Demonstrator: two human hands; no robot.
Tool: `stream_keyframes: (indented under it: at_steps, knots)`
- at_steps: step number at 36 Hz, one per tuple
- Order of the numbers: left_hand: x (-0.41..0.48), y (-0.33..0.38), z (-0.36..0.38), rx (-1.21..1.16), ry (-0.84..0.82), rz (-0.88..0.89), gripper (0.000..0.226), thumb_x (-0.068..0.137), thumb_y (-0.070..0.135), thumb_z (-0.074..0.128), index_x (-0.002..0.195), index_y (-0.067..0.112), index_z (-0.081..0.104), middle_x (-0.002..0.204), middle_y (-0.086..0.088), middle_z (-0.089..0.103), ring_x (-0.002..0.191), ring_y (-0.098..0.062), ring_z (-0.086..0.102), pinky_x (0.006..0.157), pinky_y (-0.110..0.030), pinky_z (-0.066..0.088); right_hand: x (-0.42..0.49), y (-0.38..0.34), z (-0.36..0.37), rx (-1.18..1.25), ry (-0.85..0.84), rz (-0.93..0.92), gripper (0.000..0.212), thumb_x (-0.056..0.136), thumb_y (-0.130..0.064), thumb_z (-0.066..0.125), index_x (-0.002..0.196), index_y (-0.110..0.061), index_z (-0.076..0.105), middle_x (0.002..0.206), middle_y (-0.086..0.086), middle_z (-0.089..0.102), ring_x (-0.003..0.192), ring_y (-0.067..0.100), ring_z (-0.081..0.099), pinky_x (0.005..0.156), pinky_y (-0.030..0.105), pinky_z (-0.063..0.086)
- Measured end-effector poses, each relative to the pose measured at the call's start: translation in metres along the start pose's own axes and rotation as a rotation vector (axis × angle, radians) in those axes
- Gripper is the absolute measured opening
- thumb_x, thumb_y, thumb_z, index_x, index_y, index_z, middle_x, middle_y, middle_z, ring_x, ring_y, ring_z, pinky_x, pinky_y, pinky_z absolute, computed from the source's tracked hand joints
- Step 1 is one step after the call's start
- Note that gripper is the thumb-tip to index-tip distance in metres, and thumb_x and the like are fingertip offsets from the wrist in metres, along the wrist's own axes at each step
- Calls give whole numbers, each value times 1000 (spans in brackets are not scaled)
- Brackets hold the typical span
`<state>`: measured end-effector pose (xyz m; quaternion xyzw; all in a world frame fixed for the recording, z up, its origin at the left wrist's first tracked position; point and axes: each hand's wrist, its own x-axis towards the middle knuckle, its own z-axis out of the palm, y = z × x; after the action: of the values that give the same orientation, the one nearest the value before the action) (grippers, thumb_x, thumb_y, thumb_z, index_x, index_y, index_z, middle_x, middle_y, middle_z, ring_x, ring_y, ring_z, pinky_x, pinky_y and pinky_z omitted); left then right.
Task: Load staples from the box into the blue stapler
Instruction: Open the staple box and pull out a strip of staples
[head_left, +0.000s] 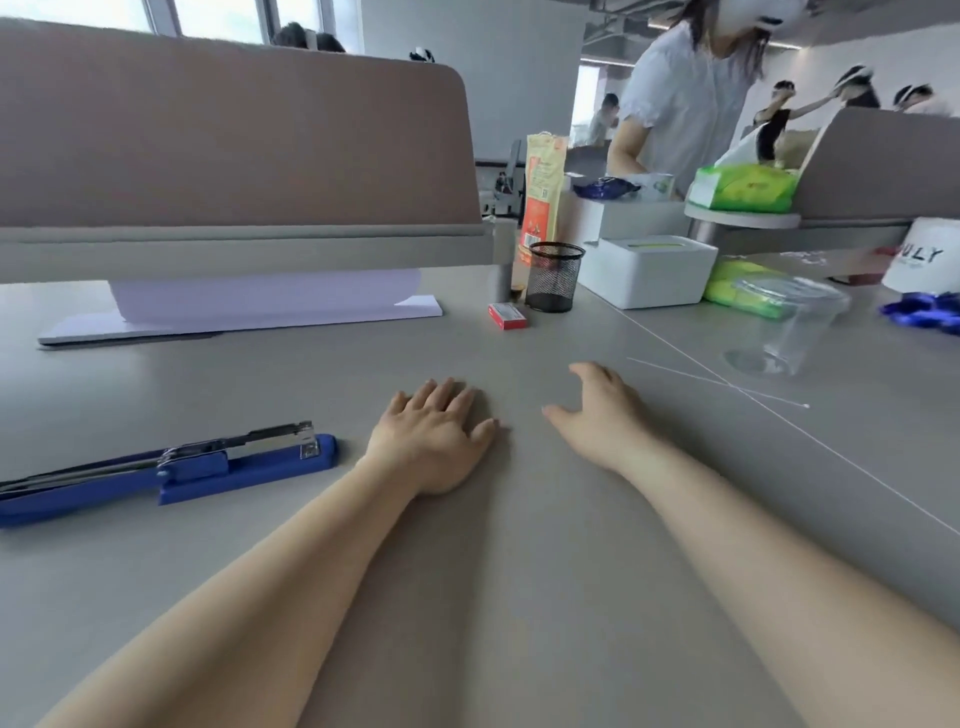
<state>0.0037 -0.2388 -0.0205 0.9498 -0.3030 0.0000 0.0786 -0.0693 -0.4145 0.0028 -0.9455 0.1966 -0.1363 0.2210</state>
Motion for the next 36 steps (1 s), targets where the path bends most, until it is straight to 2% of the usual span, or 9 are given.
stream_keyframes:
  at_steps: [6,11,14,16,22,25,29,33,36]
  knots:
    - [-6,1,-1,-16,37,-14,64,90,60,15,146,29,14,159,6,9,147,-14,2,119,-36,5,73,-15,27,-52,-29,-25,63,86,-41,50,139,-14,32,148,11,36,133,33,37,107,42,35]
    - [-5,0,-3,-26,67,-18,64,89,61,16,145,31,14,159,9,9,146,-12,1,118,-34,2,126,-28,45,-124,-53,-100,70,88,-46,43,147,-25,10,160,-4,4,143,30,18,112,46,24]
    - [-7,0,-3,-30,76,-16,62,90,60,17,145,32,14,158,10,9,145,-10,1,116,-31,1,149,-31,56,-161,-98,-102,68,90,-48,36,147,-25,7,159,-9,-8,146,27,3,115,49,14]
    - [-7,0,-2,-28,71,-16,62,90,60,17,145,33,13,158,11,8,145,-9,0,116,-30,0,157,-31,59,-195,-136,-104,63,91,-48,30,147,-25,10,160,-10,-2,147,24,2,115,48,13]
    - [-8,1,-4,-32,49,-17,62,89,62,18,145,35,14,159,11,9,146,-10,1,117,-32,1,137,-32,45,-217,-112,-123,56,89,-46,36,139,-23,33,152,2,33,140,25,27,109,44,26]
    - [-10,3,-5,-34,38,-24,62,89,61,20,144,34,17,158,11,11,146,-10,2,117,-34,3,103,-26,37,-190,-103,-133,54,90,-43,36,140,-24,32,152,1,33,139,24,27,109,42,25]
    - [-16,7,-9,-52,51,-36,62,89,60,23,143,30,22,158,8,15,146,-12,8,118,-35,7,50,-19,23,-143,-109,-132,54,92,-42,38,144,-30,26,155,-2,26,144,23,20,114,41,18]
    - [-23,12,-14,-26,-21,-35,60,91,59,18,145,33,17,160,7,-4,147,-14,2,120,-41,1,-3,-15,17,-130,-92,-155,54,91,-43,39,142,-29,28,155,-6,27,144,23,20,114,43,17]
    - [-32,17,-15,-30,-80,-55,58,92,56,15,146,35,12,160,8,-6,147,-14,-2,119,-44,-2,-38,-12,11,-145,-80,-163,53,91,-41,39,142,-30,29,154,-7,28,144,22,20,115,43,16]
